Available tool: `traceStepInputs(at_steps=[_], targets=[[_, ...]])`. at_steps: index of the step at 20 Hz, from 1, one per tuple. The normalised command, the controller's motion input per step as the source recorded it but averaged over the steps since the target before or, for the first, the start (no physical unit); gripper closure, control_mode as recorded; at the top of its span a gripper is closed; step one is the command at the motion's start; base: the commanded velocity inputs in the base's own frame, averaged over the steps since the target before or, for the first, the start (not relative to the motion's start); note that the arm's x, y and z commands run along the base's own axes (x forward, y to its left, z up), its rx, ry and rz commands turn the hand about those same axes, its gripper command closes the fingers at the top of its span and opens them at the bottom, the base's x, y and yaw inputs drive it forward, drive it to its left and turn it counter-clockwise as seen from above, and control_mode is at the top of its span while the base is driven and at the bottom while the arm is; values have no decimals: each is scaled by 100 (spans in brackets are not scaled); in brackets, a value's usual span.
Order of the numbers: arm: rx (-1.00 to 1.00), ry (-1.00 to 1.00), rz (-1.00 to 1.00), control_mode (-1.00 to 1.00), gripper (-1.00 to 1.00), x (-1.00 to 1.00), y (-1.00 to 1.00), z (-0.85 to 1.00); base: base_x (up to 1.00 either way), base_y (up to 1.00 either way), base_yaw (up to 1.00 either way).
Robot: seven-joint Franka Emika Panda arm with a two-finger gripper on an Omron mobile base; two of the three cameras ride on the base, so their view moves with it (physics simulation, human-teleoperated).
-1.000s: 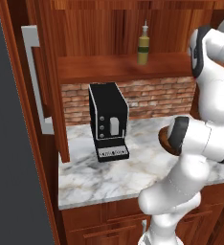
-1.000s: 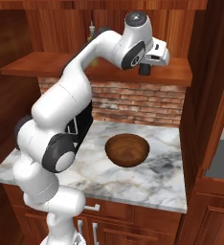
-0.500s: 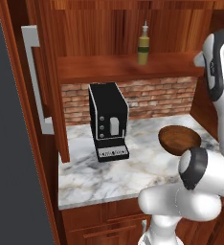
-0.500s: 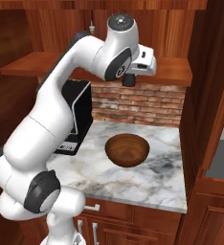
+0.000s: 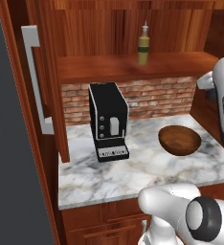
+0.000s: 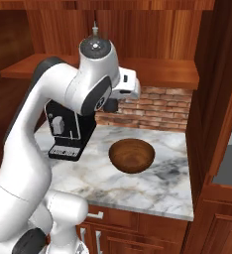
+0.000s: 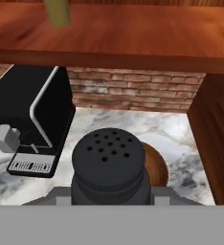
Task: Retrieve the bottle and the shaker from the cabinet and place them next to the mixing bowl on the counter. Then add garlic from the fridge to the mixing bowl.
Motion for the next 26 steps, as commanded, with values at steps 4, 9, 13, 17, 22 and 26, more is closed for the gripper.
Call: traceStepInputs(at_steps=[4, 9, 13, 17, 22, 26], targets=[[0, 1, 0, -100, 100, -49, 3, -58, 0, 0, 0], [0, 0, 0, -100, 100, -25, -8, -69, 0, 0, 0], [3, -4, 0, -100, 100, 0, -31, -68, 0, 0, 0], [4, 0, 0, -100, 100, 0, -57, -66, 0, 0, 0], [1, 0, 0, -100, 100, 0, -40, -64, 0, 0, 0], [0, 0, 0, -100, 100, 0, -25, -51, 0, 0, 0]])
